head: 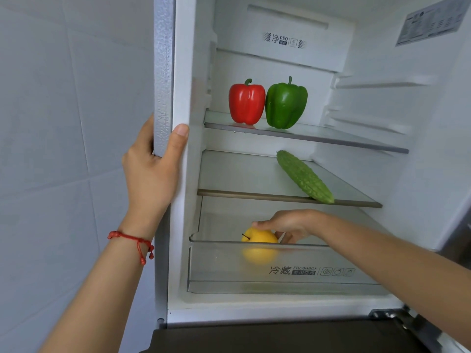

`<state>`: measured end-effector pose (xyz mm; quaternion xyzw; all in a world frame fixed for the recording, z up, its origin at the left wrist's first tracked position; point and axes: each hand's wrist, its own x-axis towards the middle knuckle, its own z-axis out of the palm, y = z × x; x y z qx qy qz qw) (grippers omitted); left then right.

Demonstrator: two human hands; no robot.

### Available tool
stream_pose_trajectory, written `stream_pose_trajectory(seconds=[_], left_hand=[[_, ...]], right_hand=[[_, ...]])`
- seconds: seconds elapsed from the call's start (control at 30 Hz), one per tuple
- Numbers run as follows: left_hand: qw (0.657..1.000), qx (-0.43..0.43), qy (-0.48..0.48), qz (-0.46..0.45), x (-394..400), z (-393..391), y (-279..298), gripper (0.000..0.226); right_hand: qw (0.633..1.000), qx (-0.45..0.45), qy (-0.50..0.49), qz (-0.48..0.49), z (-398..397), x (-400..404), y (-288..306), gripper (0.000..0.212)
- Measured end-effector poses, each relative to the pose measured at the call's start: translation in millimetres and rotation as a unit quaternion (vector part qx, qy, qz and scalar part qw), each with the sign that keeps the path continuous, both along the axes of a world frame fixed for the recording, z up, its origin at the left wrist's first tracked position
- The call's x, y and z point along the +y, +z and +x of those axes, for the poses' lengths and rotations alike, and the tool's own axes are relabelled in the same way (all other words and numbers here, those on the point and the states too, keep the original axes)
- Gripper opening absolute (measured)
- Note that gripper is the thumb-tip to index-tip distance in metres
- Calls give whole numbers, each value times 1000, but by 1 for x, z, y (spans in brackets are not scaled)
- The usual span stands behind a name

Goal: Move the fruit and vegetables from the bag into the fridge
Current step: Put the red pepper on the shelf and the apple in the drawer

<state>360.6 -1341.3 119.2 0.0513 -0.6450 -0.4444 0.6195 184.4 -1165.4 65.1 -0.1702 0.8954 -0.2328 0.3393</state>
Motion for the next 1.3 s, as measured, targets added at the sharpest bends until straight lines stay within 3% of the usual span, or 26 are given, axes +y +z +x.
stream_pose_trajectory(seconds=[0.13,0.37,0.5,0.6,0.7,0.83,1.0,1.13,1.3], left_hand=[[1000,0,1,-2,1,0,0,55],[1000,-8,3,2,5,4,3,57],[1000,-24,-3,12,7,7,5,50],[999,-17,34,28,19,15,-2,53],[995,-1,99,-32,49,27,-20,53],[995,-4,72,-65,85,41,-53,47],[997,-76,-29,-17,125,53,-86,42],[980,-162,-112,8,149,58,-115,28],[950,-276,-144,11,173,67,-151,34]], right_hand=[[996,79,23,35,0,4,9,77],[981,178,83,-7,28,24,48,54],[964,220,48,-144,57,46,64,48],[915,295,-18,-276,83,65,58,42],[869,334,-48,-363,108,79,36,31],[858,339,-56,-381,131,94,9,33],[833,335,-104,-428,157,115,-13,33],[846,291,-125,-429,175,133,-37,35],[870,285,-147,-375,191,158,-76,37]])
